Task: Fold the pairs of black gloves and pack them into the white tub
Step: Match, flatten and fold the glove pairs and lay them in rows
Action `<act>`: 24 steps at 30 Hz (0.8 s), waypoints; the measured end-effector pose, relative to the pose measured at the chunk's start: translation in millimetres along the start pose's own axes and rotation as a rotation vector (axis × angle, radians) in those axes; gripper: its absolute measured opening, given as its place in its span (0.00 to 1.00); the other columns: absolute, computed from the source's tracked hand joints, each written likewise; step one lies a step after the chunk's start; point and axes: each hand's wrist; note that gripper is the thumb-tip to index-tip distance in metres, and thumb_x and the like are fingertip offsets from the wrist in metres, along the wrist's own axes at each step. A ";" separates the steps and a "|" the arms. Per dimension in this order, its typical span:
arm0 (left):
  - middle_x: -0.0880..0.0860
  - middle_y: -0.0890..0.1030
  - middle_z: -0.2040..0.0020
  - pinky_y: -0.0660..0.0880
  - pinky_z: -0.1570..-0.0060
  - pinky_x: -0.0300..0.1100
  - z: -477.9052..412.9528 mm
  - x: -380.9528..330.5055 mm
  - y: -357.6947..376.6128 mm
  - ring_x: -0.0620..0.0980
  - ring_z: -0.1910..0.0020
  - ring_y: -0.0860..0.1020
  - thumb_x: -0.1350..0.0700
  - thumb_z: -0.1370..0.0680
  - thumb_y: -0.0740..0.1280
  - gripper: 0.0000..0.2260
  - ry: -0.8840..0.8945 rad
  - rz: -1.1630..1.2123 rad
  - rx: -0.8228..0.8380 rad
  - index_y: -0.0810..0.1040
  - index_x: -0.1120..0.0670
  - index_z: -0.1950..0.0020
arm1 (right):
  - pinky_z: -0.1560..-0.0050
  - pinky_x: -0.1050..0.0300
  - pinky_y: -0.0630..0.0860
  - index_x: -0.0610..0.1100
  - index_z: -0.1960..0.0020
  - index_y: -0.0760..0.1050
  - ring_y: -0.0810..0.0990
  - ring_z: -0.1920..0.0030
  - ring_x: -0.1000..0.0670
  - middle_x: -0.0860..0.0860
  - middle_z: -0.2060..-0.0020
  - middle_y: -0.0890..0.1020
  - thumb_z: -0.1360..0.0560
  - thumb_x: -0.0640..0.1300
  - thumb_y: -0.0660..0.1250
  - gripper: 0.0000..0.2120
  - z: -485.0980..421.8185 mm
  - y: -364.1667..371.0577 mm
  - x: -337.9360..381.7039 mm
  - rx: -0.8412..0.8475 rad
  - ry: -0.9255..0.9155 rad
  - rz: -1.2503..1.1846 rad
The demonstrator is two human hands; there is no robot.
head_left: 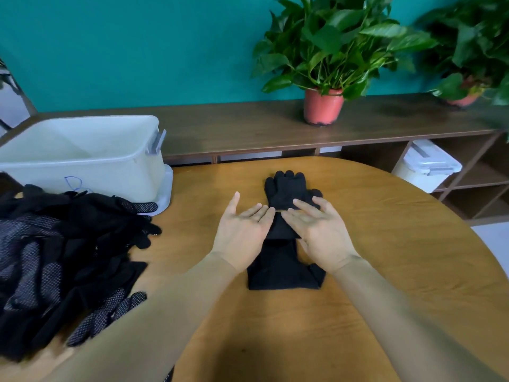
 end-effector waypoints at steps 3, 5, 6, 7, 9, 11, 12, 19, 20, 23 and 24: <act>0.49 0.62 0.21 0.35 0.24 0.58 10.2 -3.2 -2.3 0.44 0.22 0.60 0.60 0.17 0.55 0.26 -0.001 0.013 -0.067 0.53 0.53 0.19 | 0.39 0.39 0.75 0.39 0.45 0.83 0.82 0.42 0.43 0.45 0.52 0.86 0.37 0.31 0.72 0.20 6.3 -6.0 4.8 -0.017 -0.003 0.019; 0.50 0.63 0.22 0.34 0.26 0.59 20.8 -8.3 -0.5 0.45 0.23 0.61 0.60 0.17 0.56 0.26 0.009 0.032 -0.063 0.54 0.53 0.19 | 0.37 0.40 0.74 0.39 0.44 0.83 0.81 0.40 0.44 0.45 0.50 0.86 0.38 0.32 0.75 0.22 18.3 -6.5 12.0 0.037 -0.012 0.023; 0.50 0.61 0.21 0.33 0.26 0.59 27.4 -12.0 2.5 0.46 0.22 0.59 0.60 0.17 0.55 0.26 0.016 0.034 -0.025 0.53 0.54 0.19 | 0.36 0.41 0.74 0.39 0.43 0.82 0.81 0.39 0.44 0.45 0.49 0.86 0.38 0.33 0.77 0.23 26.7 -4.8 16.7 0.080 -0.023 0.019; 0.51 0.59 0.20 0.33 0.26 0.60 33.7 -16.0 6.3 0.46 0.21 0.58 0.59 0.16 0.55 0.26 0.019 0.037 0.010 0.51 0.54 0.18 | 0.35 0.41 0.73 0.39 0.42 0.82 0.80 0.38 0.45 0.45 0.48 0.85 0.38 0.35 0.78 0.24 35.2 -3.0 21.2 0.117 -0.032 0.015; 0.52 0.56 0.19 0.32 0.26 0.61 43.2 -22.9 11.4 0.47 0.21 0.55 0.57 0.16 0.55 0.27 0.015 0.054 0.043 0.49 0.54 0.18 | 0.35 0.41 0.73 0.39 0.41 0.81 0.80 0.37 0.45 0.44 0.46 0.85 0.37 0.36 0.79 0.25 47.2 0.0 26.2 0.145 -0.027 0.012; 0.52 0.53 0.19 0.34 0.25 0.62 50.2 -26.9 14.9 0.47 0.20 0.54 0.52 0.16 0.55 0.29 0.004 0.077 0.067 0.46 0.54 0.18 | 0.34 0.41 0.73 0.37 0.39 0.80 0.79 0.36 0.45 0.43 0.44 0.84 0.35 0.35 0.77 0.25 51.7 0.4 28.5 0.142 -0.005 0.019; 0.52 0.52 0.19 0.35 0.25 0.63 52.7 -27.7 16.6 0.47 0.20 0.53 0.50 0.16 0.54 0.29 0.004 0.087 0.068 0.46 0.53 0.18 | 0.34 0.41 0.73 0.37 0.38 0.80 0.79 0.36 0.44 0.43 0.43 0.83 0.34 0.36 0.76 0.24 53.2 -0.1 29.7 0.142 0.002 0.028; 0.57 0.68 0.24 0.54 0.29 0.72 62.2 -18.1 39.0 0.53 0.26 0.69 0.43 0.20 0.50 0.28 0.129 0.096 -0.058 0.64 0.53 0.22 | 0.33 0.42 0.72 0.36 0.36 0.77 0.76 0.33 0.43 0.41 0.39 0.81 0.31 0.41 0.72 0.25 60.4 -6.2 32.4 0.189 0.018 0.020; 0.56 0.68 0.24 0.54 0.30 0.72 63.0 -17.3 40.8 0.53 0.26 0.69 0.43 0.20 0.50 0.28 0.148 0.085 -0.064 0.65 0.54 0.22 | 0.33 0.43 0.72 0.36 0.35 0.77 0.76 0.33 0.43 0.41 0.38 0.80 0.31 0.41 0.72 0.25 61.0 -7.2 32.3 0.201 0.020 0.010; 0.55 0.68 0.24 0.54 0.29 0.71 63.2 -15.7 43.9 0.52 0.25 0.67 0.45 0.19 0.49 0.27 0.185 0.046 -0.089 0.67 0.55 0.24 | 0.32 0.44 0.71 0.36 0.34 0.76 0.74 0.31 0.43 0.40 0.36 0.78 0.28 0.43 0.66 0.24 63.5 -10.1 33.3 0.234 0.010 -0.003; 0.55 0.67 0.24 0.53 0.29 0.70 63.4 -15.5 44.1 0.53 0.24 0.65 0.45 0.19 0.50 0.27 0.198 0.040 -0.089 0.67 0.56 0.24 | 0.32 0.44 0.71 0.36 0.34 0.76 0.73 0.30 0.43 0.40 0.35 0.77 0.27 0.44 0.60 0.24 63.4 -11.9 33.9 0.262 0.012 -0.008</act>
Point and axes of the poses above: each hand's wrist, its own z-axis away from the middle knuckle, its own y-axis out of the palm, x = y × z
